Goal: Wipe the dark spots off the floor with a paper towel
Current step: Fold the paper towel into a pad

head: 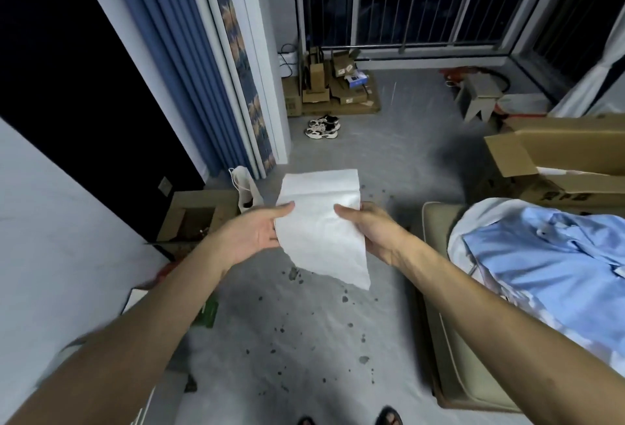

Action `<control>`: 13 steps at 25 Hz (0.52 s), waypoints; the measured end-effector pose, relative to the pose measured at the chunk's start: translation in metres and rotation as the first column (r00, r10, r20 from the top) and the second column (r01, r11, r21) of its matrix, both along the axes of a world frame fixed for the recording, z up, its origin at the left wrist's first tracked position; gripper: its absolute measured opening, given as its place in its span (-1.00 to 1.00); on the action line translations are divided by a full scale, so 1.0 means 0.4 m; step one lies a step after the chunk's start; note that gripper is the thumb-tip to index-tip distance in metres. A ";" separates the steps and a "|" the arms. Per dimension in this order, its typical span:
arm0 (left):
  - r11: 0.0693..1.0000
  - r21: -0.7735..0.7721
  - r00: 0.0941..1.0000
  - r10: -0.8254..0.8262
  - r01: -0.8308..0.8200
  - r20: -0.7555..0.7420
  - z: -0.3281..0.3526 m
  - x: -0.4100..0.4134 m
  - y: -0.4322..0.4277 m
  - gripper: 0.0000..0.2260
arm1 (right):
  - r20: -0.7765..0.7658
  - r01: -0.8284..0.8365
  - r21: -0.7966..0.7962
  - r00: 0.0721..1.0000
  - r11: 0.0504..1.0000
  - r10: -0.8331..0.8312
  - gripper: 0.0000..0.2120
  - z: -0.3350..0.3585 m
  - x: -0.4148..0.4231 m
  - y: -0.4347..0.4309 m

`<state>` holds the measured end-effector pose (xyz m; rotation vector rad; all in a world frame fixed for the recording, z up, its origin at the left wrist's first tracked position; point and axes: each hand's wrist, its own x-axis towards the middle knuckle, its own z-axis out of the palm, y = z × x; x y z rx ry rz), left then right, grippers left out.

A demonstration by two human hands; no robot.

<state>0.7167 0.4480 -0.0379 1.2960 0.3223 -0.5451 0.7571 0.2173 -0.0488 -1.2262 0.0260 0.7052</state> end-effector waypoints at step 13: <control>0.881 0.364 0.932 0.191 -0.301 0.308 -0.067 0.076 -0.104 -0.61 | 0.300 0.266 -0.316 0.939 0.911 -0.170 -0.35 -0.038 0.061 -0.096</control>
